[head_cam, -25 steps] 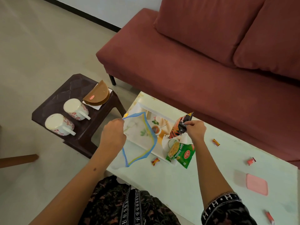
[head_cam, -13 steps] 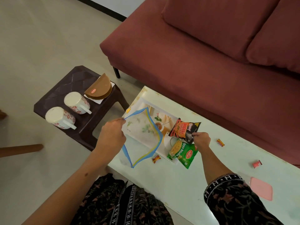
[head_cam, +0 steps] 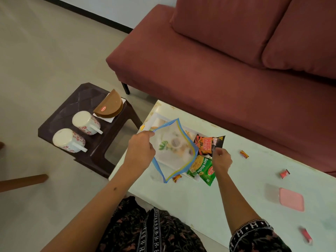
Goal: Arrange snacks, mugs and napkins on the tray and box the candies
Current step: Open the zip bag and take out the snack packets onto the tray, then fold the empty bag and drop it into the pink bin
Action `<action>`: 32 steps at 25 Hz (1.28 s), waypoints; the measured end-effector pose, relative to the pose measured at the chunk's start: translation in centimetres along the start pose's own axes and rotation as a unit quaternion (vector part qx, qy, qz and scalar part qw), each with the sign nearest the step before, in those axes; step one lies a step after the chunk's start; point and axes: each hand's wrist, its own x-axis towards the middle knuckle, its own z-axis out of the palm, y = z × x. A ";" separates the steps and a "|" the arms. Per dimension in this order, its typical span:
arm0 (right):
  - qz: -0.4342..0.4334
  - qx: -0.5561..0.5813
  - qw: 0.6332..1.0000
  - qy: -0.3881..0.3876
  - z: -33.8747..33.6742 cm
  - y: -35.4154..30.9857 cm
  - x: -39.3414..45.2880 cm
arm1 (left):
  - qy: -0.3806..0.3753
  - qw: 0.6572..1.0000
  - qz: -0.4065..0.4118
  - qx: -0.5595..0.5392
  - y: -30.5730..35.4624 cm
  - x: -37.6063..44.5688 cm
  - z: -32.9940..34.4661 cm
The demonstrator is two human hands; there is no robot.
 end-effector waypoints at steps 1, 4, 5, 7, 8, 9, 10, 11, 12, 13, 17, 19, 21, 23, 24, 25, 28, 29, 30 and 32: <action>0.019 0.031 0.999 -0.011 0.3 -0.1 -1.3 | 0.013 1.000 0.007 -0.017 0.3 -0.1 -0.1; 0.172 0.194 0.951 -0.170 1.4 0.7 -4.7 | 0.039 0.993 0.028 -0.108 1.0 -0.8 -0.4; 0.237 0.246 0.907 -0.248 1.7 1.4 -5.5 | 0.032 0.988 0.025 -0.149 1.1 -0.9 -0.5; 0.290 0.292 0.841 -0.351 1.5 2.3 -7.0 | 0.002 0.972 -0.003 -0.237 1.2 -1.2 -0.5; 0.302 0.302 0.825 -0.370 1.7 2.6 -7.5 | -0.018 0.959 -0.021 -0.283 1.2 -1.4 -0.3; 0.323 0.355 0.798 -0.365 2.5 3.7 -7.3 | -0.037 0.945 -0.037 -0.323 0.9 -1.7 -0.1; 0.355 0.408 0.751 -0.379 3.4 5.1 -6.5 | -0.057 0.932 -0.051 -0.354 0.6 -2.1 0.3; 0.425 0.433 0.686 -0.402 3.1 5.1 -6.4 | -0.079 0.921 -0.064 -0.376 0.3 -2.7 0.8; 0.390 0.461 0.648 -0.463 3.7 5.3 -6.5 | -0.105 0.907 -0.079 -0.399 0.1 -3.4 1.2; 0.345 0.484 0.639 -0.488 3.4 4.9 -7.0 | -0.135 0.889 -0.100 -0.427 0.0 -4.2 1.6; 0.207 0.445 0.702 -0.515 -1.9 -3.4 -13.7 | -0.225 0.835 -0.166 -0.473 0.3 -6.3 2.3; 0.107 0.427 0.744 -0.502 -2.4 -5.2 -14.8 | -0.225 0.851 -0.153 -0.449 0.1 -6.9 2.5; 0.031 0.389 0.805 -0.446 -2.7 -6.0 -15.4 | -0.155 0.874 -0.132 -0.442 -0.1 -7.6 2.4; -0.005 0.372 0.827 -0.420 -2.3 -6.1 -15.3 | -0.072 0.885 -0.117 -0.444 -0.6 -8.1 2.0; -0.024 0.358 0.842 -0.402 -2.4 -6.3 -15.6 | -0.044 0.888 -0.116 -0.442 -0.8 -8.2 1.7; -0.044 0.342 0.855 -0.388 -2.8 -6.6 -16.1 | -0.021 0.889 -0.121 -0.442 -0.8 -8.3 1.2; -0.115 0.281 0.882 -0.359 -3.6 -7.6 -18.2 | -0.007 0.876 -0.155 -0.458 0.0 -9.2 -0.5; -0.145 0.248 0.893 -0.347 -3.8 -7.5 -19.1 | -0.009 0.868 -0.162 -0.469 0.1 -9.8 -1.0; -0.180 0.212 0.900 -0.336 -4.0 -7.1 -19.7 | -0.016 0.861 -0.160 -0.483 0.2 -10.4 -1.3; -0.249 0.176 0.894 -0.329 -4.3 -6.0 -21.2 | -0.032 0.842 -0.156 -0.515 0.0 -12.0 -1.4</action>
